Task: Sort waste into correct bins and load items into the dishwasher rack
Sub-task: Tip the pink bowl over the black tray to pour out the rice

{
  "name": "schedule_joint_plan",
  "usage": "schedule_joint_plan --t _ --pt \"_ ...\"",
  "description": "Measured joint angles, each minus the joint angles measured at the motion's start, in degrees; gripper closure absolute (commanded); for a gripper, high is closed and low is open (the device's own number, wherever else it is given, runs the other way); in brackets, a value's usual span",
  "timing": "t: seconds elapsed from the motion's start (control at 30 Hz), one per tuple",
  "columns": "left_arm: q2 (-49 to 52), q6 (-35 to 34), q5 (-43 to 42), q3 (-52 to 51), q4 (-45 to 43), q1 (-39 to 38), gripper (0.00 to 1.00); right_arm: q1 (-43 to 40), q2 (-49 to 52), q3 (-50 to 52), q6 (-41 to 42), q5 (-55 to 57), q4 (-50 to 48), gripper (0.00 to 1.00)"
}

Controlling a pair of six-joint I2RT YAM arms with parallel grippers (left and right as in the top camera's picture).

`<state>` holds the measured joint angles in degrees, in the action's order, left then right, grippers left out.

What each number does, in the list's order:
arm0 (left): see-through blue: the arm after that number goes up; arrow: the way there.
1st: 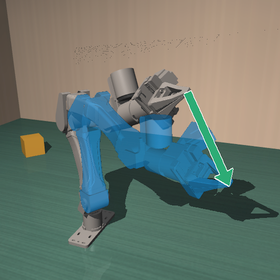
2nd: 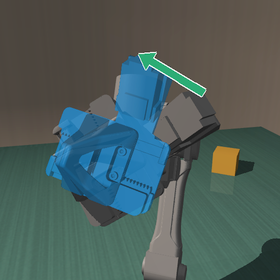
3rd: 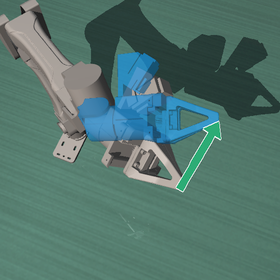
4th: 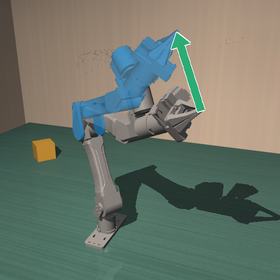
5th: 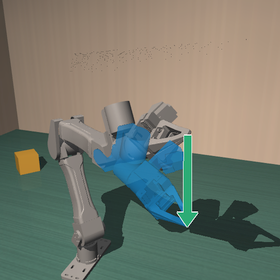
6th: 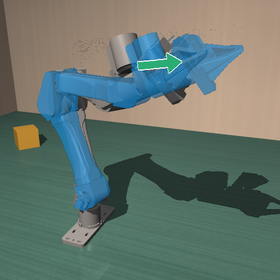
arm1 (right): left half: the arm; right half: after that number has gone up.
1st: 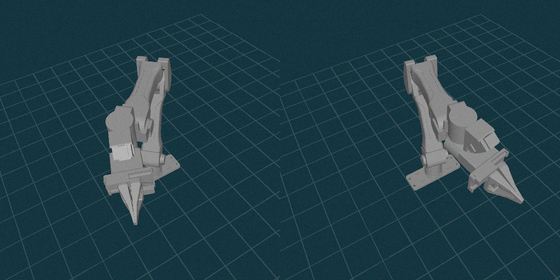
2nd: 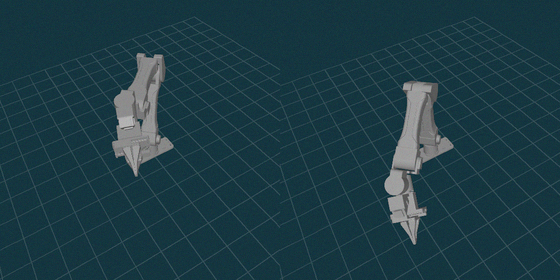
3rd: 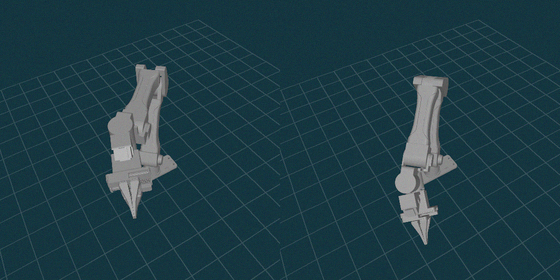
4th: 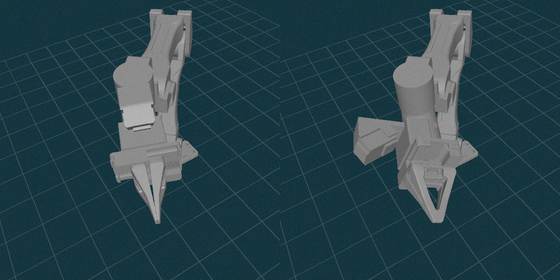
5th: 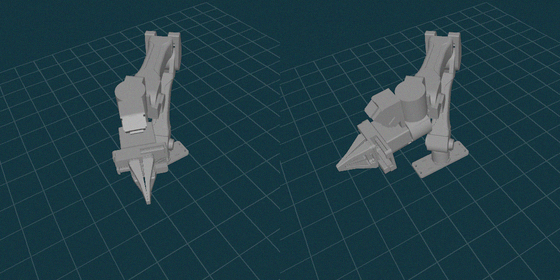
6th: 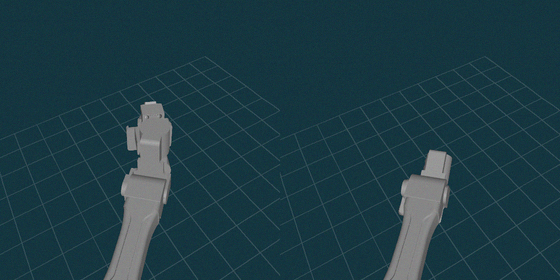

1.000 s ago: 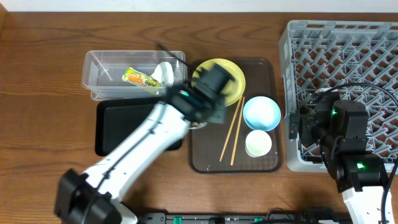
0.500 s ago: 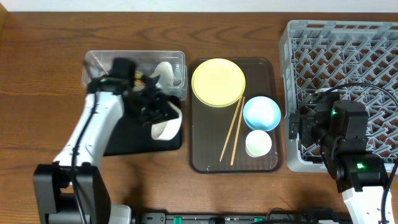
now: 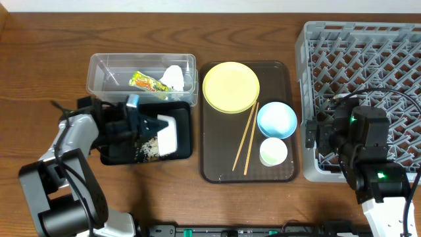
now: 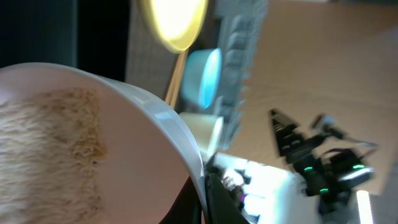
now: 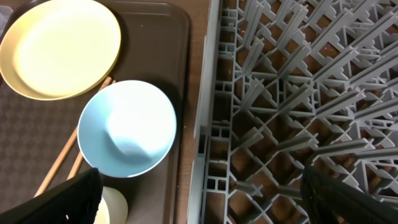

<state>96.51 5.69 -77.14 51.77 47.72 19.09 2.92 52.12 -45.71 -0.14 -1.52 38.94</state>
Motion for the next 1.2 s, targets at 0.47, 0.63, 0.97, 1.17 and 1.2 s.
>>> schedule_joint_plan --t 0.47,0.63,0.97,1.17,1.2 --pt "0.15 -23.74 -4.68 0.00 -3.26 6.38 0.94 0.00 0.00 0.00 0.00 0.00 0.57 0.01" --pt "0.15 -33.70 -5.27 0.00 -3.26 6.40 0.94 0.00 0.00 0.00 0.00 0.00 0.61 0.01" --pt "0.15 -43.43 -7.28 0.00 -8.87 6.40 0.94 0.00 0.00 0.00 -0.02 0.00 0.66 0.01" --pt "0.15 -42.40 -7.67 -0.02 -16.20 6.40 0.93 0.00 0.00 0.00 0.00 0.00 0.96 0.01" --pt "0.15 -41.88 -7.67 -0.02 -16.61 6.40 0.93 0.00 0.00 0.00 0.00 0.00 1.01 0.01"
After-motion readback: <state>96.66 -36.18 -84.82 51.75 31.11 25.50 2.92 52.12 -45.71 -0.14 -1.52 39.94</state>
